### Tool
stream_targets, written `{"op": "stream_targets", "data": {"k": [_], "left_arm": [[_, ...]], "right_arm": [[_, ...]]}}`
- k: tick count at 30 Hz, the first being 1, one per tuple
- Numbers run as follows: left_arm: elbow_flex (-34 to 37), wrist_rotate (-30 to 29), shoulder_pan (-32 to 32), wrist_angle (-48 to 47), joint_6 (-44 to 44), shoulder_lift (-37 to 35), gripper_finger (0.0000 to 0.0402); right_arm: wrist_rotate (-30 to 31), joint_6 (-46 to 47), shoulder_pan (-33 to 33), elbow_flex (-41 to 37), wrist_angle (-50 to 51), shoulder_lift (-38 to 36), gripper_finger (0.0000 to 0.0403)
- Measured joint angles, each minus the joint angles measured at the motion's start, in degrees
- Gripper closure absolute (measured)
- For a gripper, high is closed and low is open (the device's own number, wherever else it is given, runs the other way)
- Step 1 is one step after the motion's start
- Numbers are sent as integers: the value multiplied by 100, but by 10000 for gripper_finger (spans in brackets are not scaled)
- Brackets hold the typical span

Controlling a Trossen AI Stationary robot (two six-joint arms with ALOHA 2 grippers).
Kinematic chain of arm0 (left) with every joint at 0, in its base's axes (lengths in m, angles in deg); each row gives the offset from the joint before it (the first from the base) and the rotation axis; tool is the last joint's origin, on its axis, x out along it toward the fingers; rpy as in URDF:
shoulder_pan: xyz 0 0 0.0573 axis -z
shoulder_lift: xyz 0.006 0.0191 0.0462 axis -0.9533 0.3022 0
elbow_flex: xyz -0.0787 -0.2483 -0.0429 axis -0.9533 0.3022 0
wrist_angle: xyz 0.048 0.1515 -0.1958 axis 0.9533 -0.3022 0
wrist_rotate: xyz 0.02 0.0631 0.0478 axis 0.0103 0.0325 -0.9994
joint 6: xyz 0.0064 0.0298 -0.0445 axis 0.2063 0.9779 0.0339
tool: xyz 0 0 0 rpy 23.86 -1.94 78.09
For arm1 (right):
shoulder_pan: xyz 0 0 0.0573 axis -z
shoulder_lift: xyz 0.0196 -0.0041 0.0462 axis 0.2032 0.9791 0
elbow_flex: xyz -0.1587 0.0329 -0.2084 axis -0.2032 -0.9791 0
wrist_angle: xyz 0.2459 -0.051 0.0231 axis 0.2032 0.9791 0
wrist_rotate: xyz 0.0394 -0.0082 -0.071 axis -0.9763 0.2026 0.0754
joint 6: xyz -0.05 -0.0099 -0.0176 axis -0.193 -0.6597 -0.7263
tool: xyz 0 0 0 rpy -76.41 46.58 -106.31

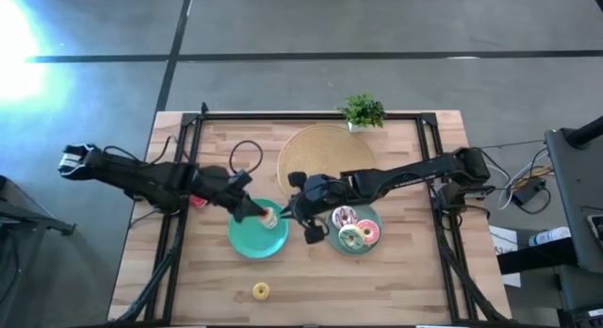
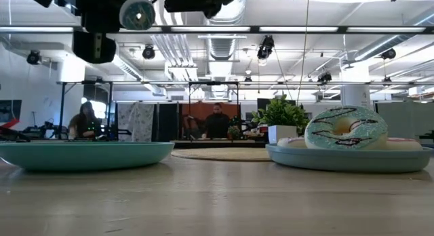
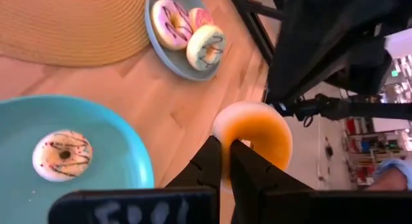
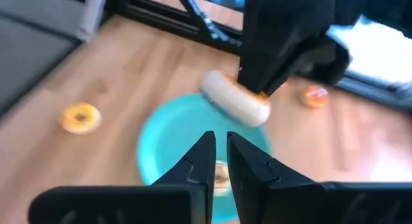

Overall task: Pick & Place donuts
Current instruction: Put the small blue donut on the blue plate

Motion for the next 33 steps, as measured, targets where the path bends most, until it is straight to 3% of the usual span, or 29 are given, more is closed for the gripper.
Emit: {"op": "stream_targets", "data": {"k": [6,15,33], "left_arm": [[4,817,-394,132,-71,116,402],[-7,874,-595,551,-260,175,402],[-7,999,-754,1151,-389,740,401]], "right_arm": [[653,-1370,-114,269,329,-22,311],[817,-2289,-186,269,474,-14,220],[823,-2852,-187,267,485,-11,231]]}}
